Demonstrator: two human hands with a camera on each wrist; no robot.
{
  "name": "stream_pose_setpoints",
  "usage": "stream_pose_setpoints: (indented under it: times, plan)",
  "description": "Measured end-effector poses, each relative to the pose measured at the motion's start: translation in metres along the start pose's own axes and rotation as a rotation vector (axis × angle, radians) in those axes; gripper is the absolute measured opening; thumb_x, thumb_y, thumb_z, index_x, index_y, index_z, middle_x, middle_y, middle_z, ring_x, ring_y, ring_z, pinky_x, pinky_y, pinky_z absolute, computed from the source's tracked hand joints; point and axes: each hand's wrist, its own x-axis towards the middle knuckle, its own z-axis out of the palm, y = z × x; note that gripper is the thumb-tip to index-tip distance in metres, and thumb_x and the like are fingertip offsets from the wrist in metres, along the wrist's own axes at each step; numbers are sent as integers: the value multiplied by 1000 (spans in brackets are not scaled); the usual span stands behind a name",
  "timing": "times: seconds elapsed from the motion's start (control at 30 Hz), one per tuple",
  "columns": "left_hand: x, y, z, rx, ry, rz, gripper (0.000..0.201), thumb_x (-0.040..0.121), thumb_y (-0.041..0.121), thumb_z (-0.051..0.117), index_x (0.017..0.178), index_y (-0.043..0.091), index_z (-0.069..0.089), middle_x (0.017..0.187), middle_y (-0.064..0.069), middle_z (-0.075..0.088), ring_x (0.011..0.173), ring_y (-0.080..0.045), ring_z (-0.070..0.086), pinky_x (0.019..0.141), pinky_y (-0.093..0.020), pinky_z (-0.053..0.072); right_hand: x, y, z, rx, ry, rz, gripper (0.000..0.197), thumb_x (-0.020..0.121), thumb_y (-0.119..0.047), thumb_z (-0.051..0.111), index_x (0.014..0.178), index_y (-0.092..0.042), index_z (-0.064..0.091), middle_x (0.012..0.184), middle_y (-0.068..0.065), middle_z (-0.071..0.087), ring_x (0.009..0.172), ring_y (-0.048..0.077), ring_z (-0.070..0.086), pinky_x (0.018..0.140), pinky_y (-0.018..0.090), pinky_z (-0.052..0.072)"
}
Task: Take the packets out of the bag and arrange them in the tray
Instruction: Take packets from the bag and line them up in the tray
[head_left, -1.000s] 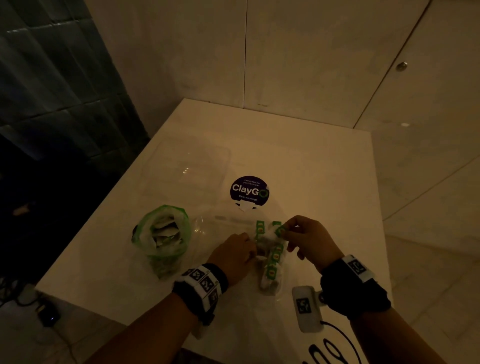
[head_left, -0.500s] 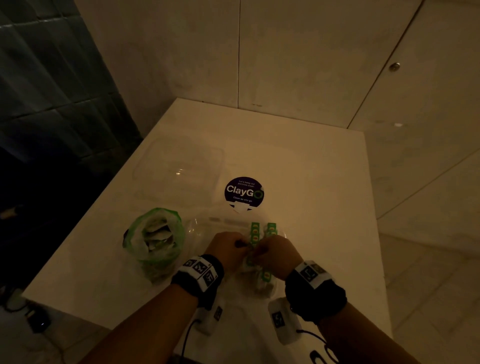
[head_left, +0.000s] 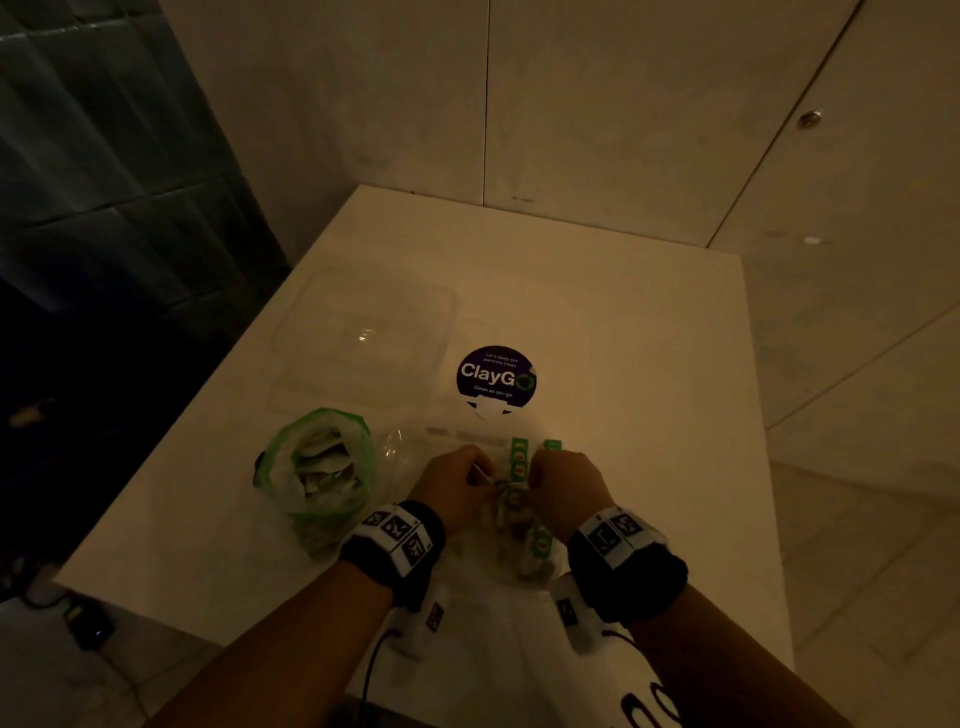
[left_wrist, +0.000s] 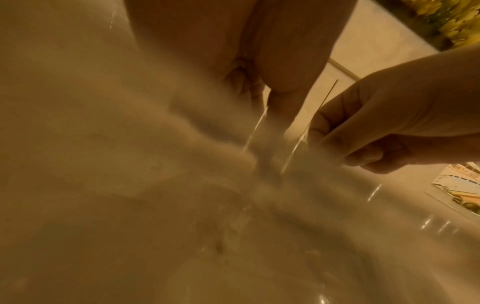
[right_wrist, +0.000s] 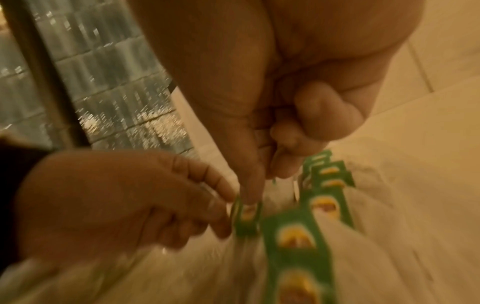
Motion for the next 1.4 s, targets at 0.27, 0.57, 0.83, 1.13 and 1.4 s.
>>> stream_pose_setpoints:
  times: [0.27, 0.57, 0.83, 1.13, 1.4]
  plan:
    - [-13, 2, -13, -39, -2, 21, 16, 88, 13, 58, 99, 19, 49, 94, -2, 61, 87, -22, 62, 78, -33, 53, -5, 27, -17, 244, 88, 102, 6, 84, -20, 62, 80, -15, 61, 81, 1, 57, 82, 21, 54, 69, 29, 40]
    - [-88, 3, -95, -138, 391, 429, 9, 87, 10, 61, 90, 19, 60, 80, 9, 59, 66, -9, 55, 57, -15, 44, -25, -9, -53, 600, 163, -95, 15, 89, -26, 62, 82, -12, 67, 73, 1, 65, 62, 11, 54, 68, 30, 45]
    - [-92, -76, -159, 284, 688, 199, 10, 88, 16, 60, 93, 25, 60, 104, -5, 51, 98, -29, 52, 79, -44, 47, -9, -127, -24, 322, -13, -457, 24, 89, -15, 57, 111, -19, 68, 111, -1, 68, 95, 13, 62, 83, 22, 45]
    - [-80, -72, -151, 183, 345, 6, 17, 90, 7, 54, 103, 14, 63, 115, -7, 52, 102, -24, 57, 83, -25, 42, 6, -213, 16, -268, -139, -495, 19, 95, -17, 47, 102, -12, 64, 108, 5, 63, 101, 25, 62, 69, 29, 40]
    - [-78, -72, -157, 190, 289, 7, 22, 90, 3, 49, 106, 15, 58, 114, -5, 50, 100, -23, 55, 79, -21, 36, 13, -217, 15, -388, -116, -511, 16, 92, -24, 52, 97, -18, 66, 91, 1, 61, 91, 23, 64, 65, 30, 44]
